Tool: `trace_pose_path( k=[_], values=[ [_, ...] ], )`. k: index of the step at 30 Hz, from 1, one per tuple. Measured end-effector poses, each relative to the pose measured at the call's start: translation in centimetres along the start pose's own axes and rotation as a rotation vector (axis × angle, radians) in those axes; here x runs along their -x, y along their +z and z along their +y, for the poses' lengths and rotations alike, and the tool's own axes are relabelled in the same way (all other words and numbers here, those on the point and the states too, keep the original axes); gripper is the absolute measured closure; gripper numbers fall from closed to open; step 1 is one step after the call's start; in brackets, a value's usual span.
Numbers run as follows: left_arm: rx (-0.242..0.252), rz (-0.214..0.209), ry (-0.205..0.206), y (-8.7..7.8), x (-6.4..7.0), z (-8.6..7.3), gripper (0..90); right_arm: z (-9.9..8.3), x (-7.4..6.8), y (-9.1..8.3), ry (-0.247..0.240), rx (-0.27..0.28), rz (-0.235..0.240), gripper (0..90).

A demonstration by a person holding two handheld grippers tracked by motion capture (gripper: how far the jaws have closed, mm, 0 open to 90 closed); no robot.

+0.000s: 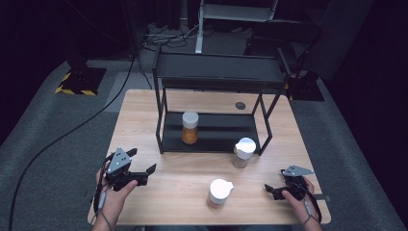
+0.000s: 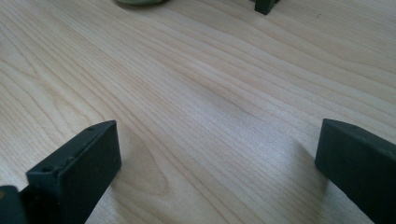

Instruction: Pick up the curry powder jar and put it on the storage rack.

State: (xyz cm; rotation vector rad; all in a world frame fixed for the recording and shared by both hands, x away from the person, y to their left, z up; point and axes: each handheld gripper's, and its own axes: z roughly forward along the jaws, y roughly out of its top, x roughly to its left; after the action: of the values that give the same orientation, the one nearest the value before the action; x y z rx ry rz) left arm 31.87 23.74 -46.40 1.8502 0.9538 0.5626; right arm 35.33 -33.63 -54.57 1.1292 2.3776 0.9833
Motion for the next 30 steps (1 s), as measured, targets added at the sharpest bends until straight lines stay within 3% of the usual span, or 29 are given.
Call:
trace_pose_path(
  k=[8,21,30],
  values=[
    [-0.048,0.019,0.037,0.4,0.3,-1.8,8.4,0.0,0.0,0.0,0.000,0.000,0.000,0.0],
    [-0.105,0.009,-0.011,1.0,0.0,-5.0,8.4,0.0,0.0,0.0,0.000,0.000,0.000,0.0],
    [-0.175,0.025,-0.007,1.6,0.0,-6.5,8.5,0.0,0.0,0.0,0.000,0.000,0.000,0.0]
  ],
)
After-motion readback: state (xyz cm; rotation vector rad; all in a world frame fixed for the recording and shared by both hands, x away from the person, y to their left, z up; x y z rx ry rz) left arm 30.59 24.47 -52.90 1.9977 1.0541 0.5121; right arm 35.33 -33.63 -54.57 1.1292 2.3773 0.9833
